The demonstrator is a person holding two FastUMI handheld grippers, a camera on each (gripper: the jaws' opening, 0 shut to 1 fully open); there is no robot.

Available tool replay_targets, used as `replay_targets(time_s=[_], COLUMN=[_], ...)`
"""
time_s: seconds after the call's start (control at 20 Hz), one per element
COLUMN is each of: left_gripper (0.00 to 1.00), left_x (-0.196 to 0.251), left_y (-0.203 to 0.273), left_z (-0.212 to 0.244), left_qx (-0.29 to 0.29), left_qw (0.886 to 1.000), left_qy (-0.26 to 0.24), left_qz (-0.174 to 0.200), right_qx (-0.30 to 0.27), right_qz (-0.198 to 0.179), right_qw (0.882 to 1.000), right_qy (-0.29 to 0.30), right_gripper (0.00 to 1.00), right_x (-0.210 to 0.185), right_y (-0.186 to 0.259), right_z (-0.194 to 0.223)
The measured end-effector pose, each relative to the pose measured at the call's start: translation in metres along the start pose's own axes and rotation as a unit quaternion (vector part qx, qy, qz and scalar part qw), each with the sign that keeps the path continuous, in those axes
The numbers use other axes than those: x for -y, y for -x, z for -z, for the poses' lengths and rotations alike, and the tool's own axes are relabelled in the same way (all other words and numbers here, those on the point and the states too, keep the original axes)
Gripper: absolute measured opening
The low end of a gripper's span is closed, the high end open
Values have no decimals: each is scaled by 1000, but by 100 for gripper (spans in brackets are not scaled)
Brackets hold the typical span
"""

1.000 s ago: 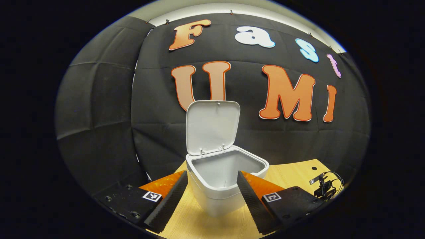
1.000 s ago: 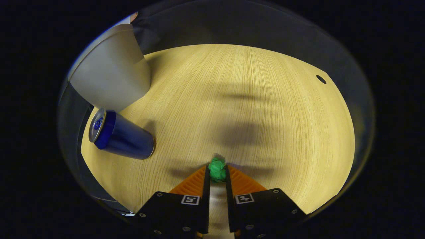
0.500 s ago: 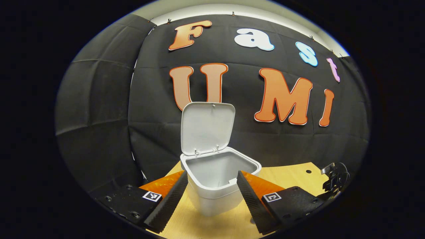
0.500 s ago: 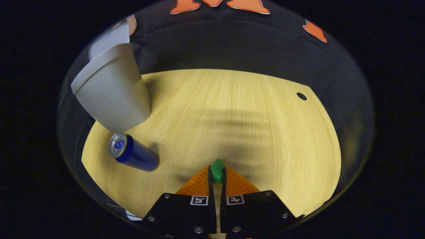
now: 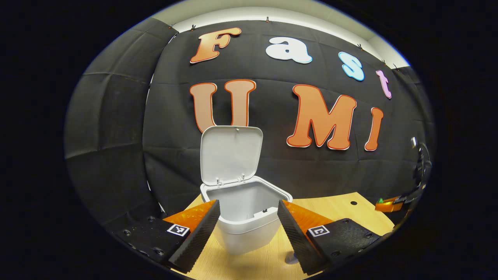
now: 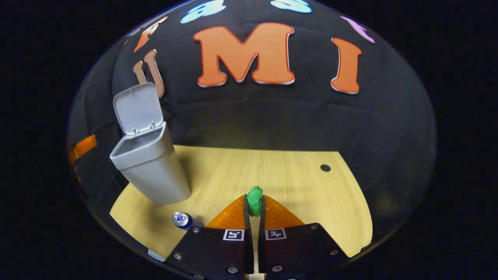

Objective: Press the lid of the desktop garbage bin to open it, pick up the crumpled paper on the desktop and throw it into the bin, then pick up the pop can on the desktop and drop it into the bin, and finally close the garbage bin lid.

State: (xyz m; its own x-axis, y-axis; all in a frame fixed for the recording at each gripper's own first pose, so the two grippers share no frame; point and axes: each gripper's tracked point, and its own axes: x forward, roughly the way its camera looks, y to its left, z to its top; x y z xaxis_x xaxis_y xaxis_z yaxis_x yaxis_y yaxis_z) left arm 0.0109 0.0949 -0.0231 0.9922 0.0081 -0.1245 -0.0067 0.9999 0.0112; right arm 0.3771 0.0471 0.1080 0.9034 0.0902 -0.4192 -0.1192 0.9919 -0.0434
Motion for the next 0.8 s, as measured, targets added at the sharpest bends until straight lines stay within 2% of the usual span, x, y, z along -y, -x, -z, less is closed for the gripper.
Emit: replay_targets(time_s=[0.15,0.4,0.6,0.8], left_gripper=[94,94,94,94], left_x=[3,0,-15,-37], left_y=[5,14,25,37], left_z=[-2,-3,4,9], left_qx=[3,5,-1,-4], left_qw=[1000,1000,1000,1000], left_qy=[1,-2,-2,-3], left_qz=[4,2,-10,-25], right_qx=[61,133,182,209], right_qz=[-10,-44,-85,-150], right_qw=[998,989,976,961], right_qy=[10,49,80,98], right_gripper=[5,5,5,4], right_x=[-2,-41,-89,-159], right_y=[34,60,72,70], right_z=[-58,-135,-188,-220])
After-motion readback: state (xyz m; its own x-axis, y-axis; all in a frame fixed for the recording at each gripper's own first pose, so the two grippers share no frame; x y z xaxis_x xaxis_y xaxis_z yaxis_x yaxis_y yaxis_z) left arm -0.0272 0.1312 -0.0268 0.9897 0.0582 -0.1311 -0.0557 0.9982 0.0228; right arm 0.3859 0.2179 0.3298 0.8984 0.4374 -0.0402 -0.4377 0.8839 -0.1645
